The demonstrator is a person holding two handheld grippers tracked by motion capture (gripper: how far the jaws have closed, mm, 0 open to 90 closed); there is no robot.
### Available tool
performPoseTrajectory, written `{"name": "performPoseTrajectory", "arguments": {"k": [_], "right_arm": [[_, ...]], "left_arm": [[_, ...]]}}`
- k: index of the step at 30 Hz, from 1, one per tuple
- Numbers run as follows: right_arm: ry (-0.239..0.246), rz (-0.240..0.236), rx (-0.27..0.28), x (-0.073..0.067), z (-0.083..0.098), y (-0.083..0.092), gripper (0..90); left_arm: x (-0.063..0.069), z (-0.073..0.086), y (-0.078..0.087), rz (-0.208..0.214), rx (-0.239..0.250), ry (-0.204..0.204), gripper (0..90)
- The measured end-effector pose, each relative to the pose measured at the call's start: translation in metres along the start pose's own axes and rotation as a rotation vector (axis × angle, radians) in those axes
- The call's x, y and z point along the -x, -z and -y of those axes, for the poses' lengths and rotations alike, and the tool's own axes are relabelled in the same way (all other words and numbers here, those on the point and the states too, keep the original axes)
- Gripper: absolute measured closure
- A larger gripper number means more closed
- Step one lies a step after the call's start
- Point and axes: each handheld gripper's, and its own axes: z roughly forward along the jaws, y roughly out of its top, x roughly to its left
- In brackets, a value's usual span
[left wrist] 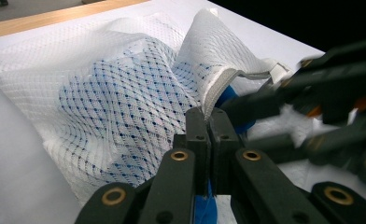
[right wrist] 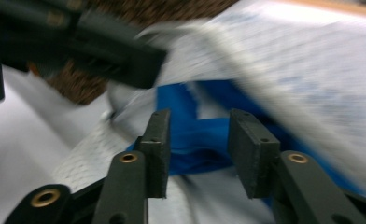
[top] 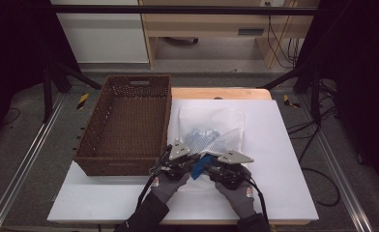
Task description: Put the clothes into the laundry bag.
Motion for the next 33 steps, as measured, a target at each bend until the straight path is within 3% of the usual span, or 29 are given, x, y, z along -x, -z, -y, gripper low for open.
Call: {"name": "performPoseTrajectory", "arguments": {"k": [3, 4, 6, 7, 8, 9, 10, 12, 16, 22, 24, 26, 27, 28, 29, 31, 33], "right_arm": [[0.008, 0.005, -0.059, -0.006, 0.005, -0.026, 48.6], [0.008, 0.005, -0.059, -0.006, 0.005, -0.026, 48.6], [0.018, 0.024, -0.113, -0.005, 0.010, -0.038, 50.7], [0.011, 0.027, -0.113, -0.005, 0.012, -0.041, 54.0], [0.001, 0.036, -0.115, -0.004, 0.012, -0.041, 64.4], [-0.002, 0.072, -0.125, -0.002, 0.010, -0.042, 81.4], [-0.009, 0.077, -0.129, 0.000, 0.009, -0.042, 83.4], [-0.026, 0.083, -0.127, 0.002, 0.007, -0.042, 84.2], [-0.085, 0.156, -0.019, 0.014, 0.000, -0.042, 84.7], [-0.073, 0.229, -0.048, 0.018, -0.001, -0.055, 82.1], [-0.070, 0.226, -0.053, 0.018, 0.000, -0.055, 80.5], [-0.048, 0.213, -0.066, 0.018, 0.000, -0.050, 74.2], [-0.040, 0.185, -0.064, 0.018, 0.001, -0.041, 68.3], [-0.040, 0.185, -0.064, 0.018, 0.001, -0.041, 68.3], [-0.051, 0.144, -0.046, 0.018, 0.002, -0.028, 64.8], [-0.046, 0.133, -0.043, 0.017, 0.002, -0.022, 64.2], [-0.027, 0.124, -0.011, 0.016, 0.003, -0.003, 64.7]], "left_arm": [[-0.001, 0.000, 0.001, -0.001, 0.003, 0.002, 88.3], [-0.001, 0.000, 0.001, -0.001, 0.003, 0.002, 88.3], [-0.001, 0.000, 0.001, -0.001, 0.005, 0.002, 88.3], [-0.001, 0.000, 0.001, -0.001, 0.003, 0.002, 88.3], [-0.001, 0.000, 0.001, -0.001, 0.003, 0.003, 88.3], [-0.001, 0.000, 0.001, 0.000, 0.005, 0.003, 88.3], [0.000, 0.000, 0.002, 0.001, 0.008, 0.003, 88.3], [0.000, -0.001, 0.003, 0.002, 0.011, 0.001, 88.3], [0.002, -0.002, 0.005, 0.007, 0.022, -0.002, 88.3], [0.004, 0.001, 0.005, 0.010, 0.010, -0.009, 88.3], [0.004, 0.002, 0.005, 0.009, 0.007, -0.009, 88.3], [0.003, 0.002, 0.005, 0.009, 0.005, -0.008, 88.3], [0.003, 0.003, 0.005, 0.007, 0.003, -0.009, 88.3], [0.003, 0.003, 0.004, 0.007, 0.002, -0.007, 88.3], [0.002, 0.004, 0.004, 0.006, 0.000, -0.009, 88.3], [0.002, 0.004, 0.003, 0.005, -0.002, -0.011, 88.3], [0.003, 0.005, 0.002, 0.008, -0.009, -0.014, 88.2]]}}
